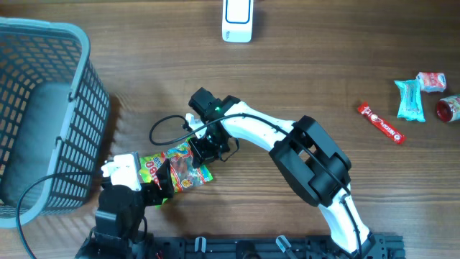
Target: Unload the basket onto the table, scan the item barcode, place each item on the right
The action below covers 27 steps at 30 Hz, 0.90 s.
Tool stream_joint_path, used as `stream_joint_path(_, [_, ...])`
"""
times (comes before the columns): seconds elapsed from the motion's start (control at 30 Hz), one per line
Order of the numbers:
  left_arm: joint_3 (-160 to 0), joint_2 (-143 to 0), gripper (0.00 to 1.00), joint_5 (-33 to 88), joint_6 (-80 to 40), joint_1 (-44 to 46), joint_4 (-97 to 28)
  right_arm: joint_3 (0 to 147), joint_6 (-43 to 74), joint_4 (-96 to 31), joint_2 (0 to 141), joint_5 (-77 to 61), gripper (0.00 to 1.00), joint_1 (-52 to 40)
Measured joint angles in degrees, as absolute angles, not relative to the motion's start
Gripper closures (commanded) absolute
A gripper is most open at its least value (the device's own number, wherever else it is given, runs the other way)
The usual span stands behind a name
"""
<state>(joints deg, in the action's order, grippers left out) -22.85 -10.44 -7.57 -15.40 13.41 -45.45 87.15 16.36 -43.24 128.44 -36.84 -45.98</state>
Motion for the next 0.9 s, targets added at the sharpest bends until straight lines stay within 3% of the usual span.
stream_joint_path(0.27, [-22.9,-10.4,0.00,-7.6,-15.4,13.4,-45.5,89.3,24.4,-56.3,129.2,-44.8,0.96,-41.3])
stream_joint_path(0.53, [-22.9,-10.4,0.00,-7.6,-15.4,13.4,-45.5,90.3,46.1,-78.0,127.2,-57.4,0.96,-25.8])
stream_joint_path(0.7, [-22.9,-10.4,0.00,-7.6,-15.4,13.4,-45.5,90.4,52.8,-91.3,127.0,-65.0,0.96,-21.1])
stream_joint_path(0.9, [-22.9,-10.4,0.00,-7.6,-15.4,13.4,-45.5,90.4,54.6,-91.9,126.8,-74.2,0.96,-20.1])
